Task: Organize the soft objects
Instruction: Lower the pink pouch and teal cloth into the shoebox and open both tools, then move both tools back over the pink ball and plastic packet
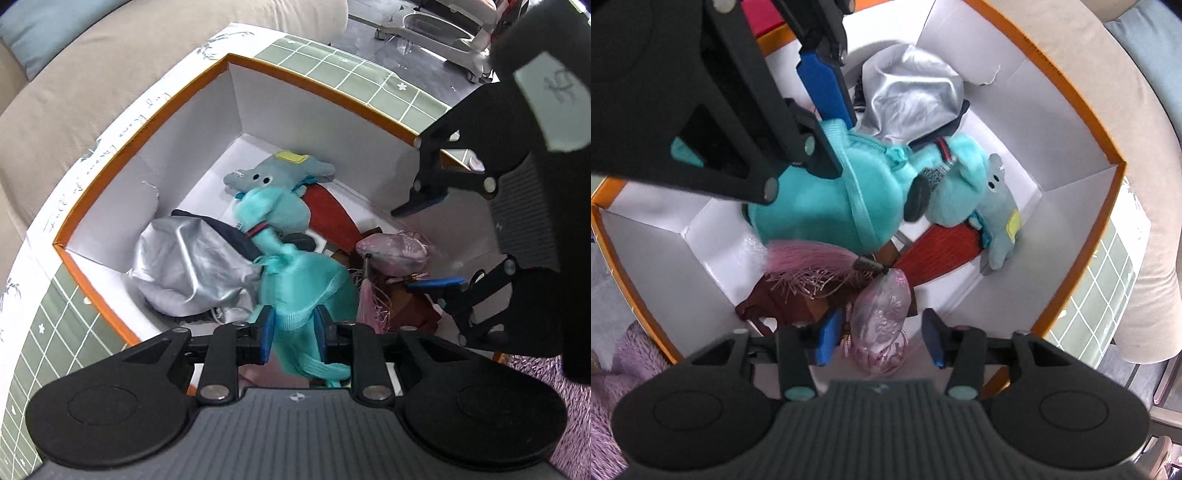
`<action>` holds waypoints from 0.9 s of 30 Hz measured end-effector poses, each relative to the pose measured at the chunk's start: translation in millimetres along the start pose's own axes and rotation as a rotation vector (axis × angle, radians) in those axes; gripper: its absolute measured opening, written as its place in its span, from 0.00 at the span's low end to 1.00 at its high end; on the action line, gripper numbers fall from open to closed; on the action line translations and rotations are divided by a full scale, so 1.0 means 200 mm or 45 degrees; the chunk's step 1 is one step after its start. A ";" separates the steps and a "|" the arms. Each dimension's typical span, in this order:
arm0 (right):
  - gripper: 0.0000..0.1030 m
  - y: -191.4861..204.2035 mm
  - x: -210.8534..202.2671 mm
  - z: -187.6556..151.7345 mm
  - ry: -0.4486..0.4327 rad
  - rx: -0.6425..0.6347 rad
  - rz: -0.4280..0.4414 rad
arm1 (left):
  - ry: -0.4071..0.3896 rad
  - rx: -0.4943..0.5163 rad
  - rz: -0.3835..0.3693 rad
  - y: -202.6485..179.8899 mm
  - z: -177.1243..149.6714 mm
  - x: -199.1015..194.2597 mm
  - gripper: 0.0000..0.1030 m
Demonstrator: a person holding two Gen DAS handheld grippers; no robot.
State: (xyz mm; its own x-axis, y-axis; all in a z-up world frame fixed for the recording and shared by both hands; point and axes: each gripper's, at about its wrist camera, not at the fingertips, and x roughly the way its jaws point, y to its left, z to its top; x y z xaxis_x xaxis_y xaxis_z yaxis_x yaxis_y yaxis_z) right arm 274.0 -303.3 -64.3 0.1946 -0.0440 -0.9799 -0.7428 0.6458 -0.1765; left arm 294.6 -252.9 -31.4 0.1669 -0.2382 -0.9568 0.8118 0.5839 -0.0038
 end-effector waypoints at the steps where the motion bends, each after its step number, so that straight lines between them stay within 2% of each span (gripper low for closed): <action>1: 0.52 0.01 -0.01 0.00 -0.006 -0.001 -0.005 | 0.000 -0.008 0.005 0.01 0.00 -0.01 0.37; 5: 0.56 0.02 -0.07 0.00 -0.021 -0.002 -0.026 | -0.030 -0.033 0.008 0.02 -0.02 -0.09 0.39; 15: 0.56 0.05 -0.26 0.03 -0.074 -0.004 -0.098 | -0.119 -0.002 0.047 -0.03 -0.06 -0.33 0.41; 27: 0.56 0.18 -0.63 0.10 -0.230 0.015 -0.174 | -0.261 0.001 0.141 -0.03 -0.24 -0.71 0.44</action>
State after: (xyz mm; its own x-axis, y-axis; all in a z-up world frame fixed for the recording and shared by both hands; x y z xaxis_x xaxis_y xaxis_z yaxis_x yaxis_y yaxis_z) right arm 234.8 -258.9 55.0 0.4053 0.0047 -0.9142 -0.6943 0.6522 -0.3044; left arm 238.5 -185.9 90.2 0.3650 -0.3255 -0.8723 0.7828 0.6145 0.0982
